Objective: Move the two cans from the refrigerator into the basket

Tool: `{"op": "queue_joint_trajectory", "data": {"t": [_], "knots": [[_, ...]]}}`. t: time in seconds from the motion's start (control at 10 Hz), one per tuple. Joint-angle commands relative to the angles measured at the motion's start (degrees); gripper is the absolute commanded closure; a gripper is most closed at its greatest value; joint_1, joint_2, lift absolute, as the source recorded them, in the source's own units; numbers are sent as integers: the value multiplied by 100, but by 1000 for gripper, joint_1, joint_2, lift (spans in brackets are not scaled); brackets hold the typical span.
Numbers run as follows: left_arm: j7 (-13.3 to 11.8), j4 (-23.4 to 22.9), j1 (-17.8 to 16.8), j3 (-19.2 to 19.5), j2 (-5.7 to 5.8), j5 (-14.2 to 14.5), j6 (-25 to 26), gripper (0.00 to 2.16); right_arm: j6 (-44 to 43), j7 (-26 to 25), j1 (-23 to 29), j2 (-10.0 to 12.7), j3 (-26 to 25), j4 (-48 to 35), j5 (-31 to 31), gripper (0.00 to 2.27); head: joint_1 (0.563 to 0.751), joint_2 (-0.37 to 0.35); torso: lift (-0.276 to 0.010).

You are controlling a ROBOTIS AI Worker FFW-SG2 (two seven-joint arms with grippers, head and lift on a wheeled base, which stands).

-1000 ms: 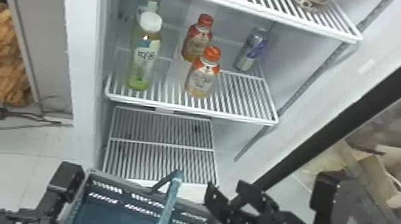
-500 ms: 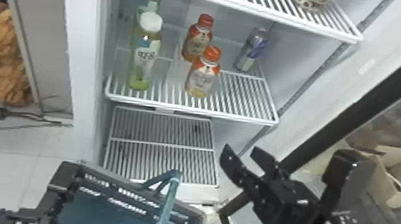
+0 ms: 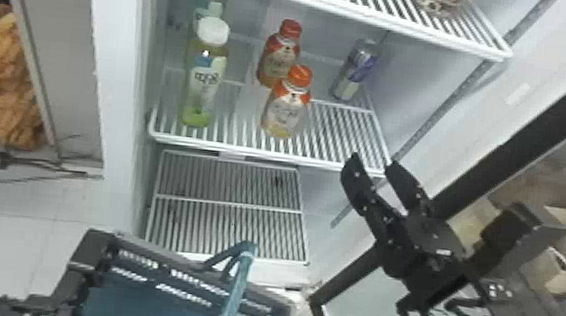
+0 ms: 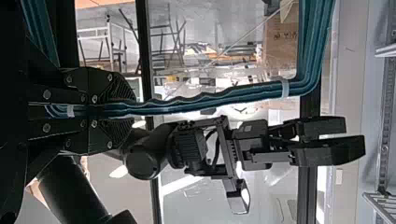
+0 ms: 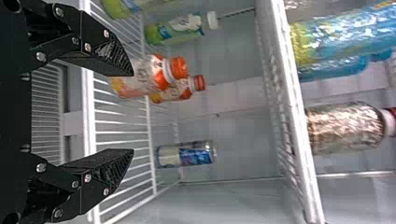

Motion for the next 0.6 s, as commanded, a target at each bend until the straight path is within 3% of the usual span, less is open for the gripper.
{"op": "queue_joint_trajectory", "data": {"t": [0.0,0.5], "knots": [[0,2,-11,-2,-3,-6,74,1210,-453,0,-157,-1,55,312,58,475,695,-350,-266],[0,2,-53,-25,-3,-6,74,1210,-1634,0,-832,-71,352,1381,332,328,695,-350,-266]]}}
